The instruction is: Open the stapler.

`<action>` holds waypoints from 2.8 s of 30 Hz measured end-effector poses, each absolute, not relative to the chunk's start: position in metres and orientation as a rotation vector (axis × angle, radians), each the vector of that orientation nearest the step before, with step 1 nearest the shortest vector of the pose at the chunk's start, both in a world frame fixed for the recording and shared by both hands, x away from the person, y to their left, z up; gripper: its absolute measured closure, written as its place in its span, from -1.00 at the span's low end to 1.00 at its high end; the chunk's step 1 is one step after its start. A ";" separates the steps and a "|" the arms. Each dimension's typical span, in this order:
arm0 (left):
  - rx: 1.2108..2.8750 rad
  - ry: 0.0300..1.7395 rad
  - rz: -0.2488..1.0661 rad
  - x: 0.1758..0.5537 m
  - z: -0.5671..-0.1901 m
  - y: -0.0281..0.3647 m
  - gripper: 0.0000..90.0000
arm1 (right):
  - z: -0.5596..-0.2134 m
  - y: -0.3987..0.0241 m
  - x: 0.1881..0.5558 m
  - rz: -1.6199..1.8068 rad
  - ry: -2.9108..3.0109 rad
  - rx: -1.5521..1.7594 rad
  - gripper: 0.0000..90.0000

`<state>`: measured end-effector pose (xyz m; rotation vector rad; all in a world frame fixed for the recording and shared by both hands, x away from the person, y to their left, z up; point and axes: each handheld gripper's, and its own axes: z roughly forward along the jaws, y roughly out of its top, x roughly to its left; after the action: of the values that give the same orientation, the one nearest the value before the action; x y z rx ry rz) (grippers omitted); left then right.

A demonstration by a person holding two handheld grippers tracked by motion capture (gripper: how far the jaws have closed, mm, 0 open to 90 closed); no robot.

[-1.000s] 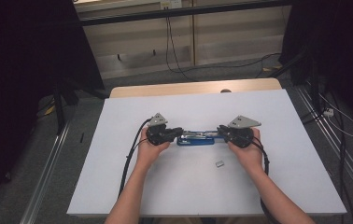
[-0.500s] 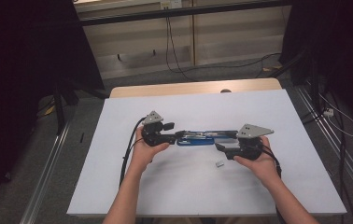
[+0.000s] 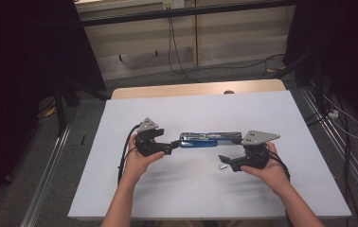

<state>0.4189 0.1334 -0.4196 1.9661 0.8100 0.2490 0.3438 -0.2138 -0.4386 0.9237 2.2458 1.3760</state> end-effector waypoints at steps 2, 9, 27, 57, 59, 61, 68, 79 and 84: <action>1.961 0.814 0.257 0.416 -0.419 0.137 -0.71 | -0.439 -0.215 0.343 1.371 2.257 0.921 -0.64; 1.953 0.840 0.278 0.409 -0.420 0.148 -0.75 | -0.443 -0.215 0.338 1.341 2.308 0.913 -0.77; 1.929 0.862 0.306 0.397 -0.421 0.162 -0.77 | -0.462 -0.208 0.342 1.209 2.577 0.725 -0.15; 1.931 0.855 0.318 0.397 -0.418 0.167 -0.76 | -0.465 -0.204 0.340 1.233 2.644 0.736 0.76; 1.935 0.853 0.323 0.396 -0.417 0.168 -0.76 | -0.464 -0.203 0.340 1.220 2.646 0.736 0.77; 1.929 0.854 0.319 0.396 -0.417 0.168 -0.77 | -0.464 -0.202 0.341 1.216 2.640 0.740 0.77; 1.919 0.854 0.313 0.397 -0.417 0.170 -0.77 | -0.459 -0.204 0.344 1.243 2.632 0.760 0.77; 1.925 0.856 0.291 0.398 -0.418 0.171 -0.81 | -0.446 -0.197 0.352 1.247 2.632 0.706 0.77; 1.908 0.853 0.295 0.395 -0.416 0.176 -0.85 | -0.436 -0.195 0.357 1.250 2.625 0.678 0.77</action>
<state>0.3947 0.1761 -0.4163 1.9081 0.8529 0.2948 0.3568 -0.1950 -0.4363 0.6780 2.6251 1.2497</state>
